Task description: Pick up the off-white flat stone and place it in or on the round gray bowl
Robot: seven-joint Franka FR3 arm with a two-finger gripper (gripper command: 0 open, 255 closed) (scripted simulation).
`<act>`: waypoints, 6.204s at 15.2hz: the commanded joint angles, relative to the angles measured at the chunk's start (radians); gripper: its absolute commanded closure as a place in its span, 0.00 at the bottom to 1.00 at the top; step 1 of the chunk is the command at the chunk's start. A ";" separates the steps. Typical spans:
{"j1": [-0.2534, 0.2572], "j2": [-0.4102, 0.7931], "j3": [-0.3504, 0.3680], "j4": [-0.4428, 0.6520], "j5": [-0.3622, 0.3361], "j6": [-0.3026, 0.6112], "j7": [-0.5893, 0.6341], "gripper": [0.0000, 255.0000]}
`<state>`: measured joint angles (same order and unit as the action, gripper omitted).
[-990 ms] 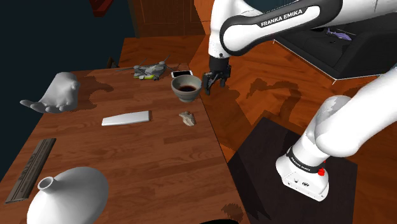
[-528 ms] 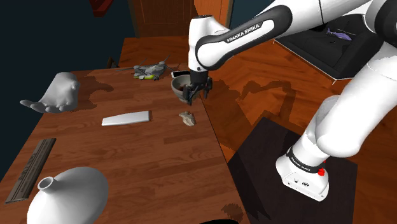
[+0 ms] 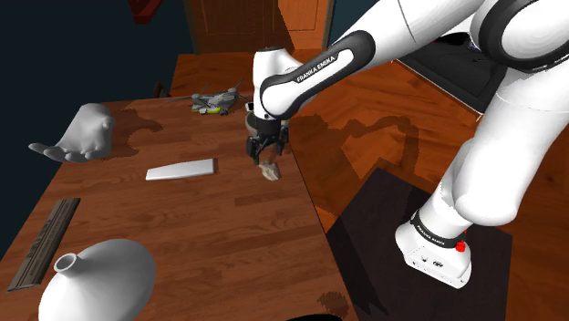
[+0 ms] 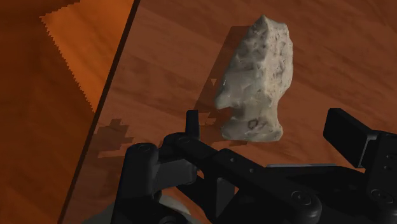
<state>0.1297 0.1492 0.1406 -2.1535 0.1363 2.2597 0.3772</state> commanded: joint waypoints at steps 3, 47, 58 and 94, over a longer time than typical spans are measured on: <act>0.004 0.034 0.002 -0.014 0.000 0.049 0.000 0.00; -0.002 -0.123 -0.001 0.126 0.000 -0.246 0.027 1.00; -0.033 -0.086 -0.031 0.276 -0.013 -0.366 -0.015 1.00; -0.129 0.223 -0.104 0.523 -0.028 -0.324 -0.187 0.00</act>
<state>0.0009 0.3717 0.0364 -1.6303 0.1087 1.9358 0.1905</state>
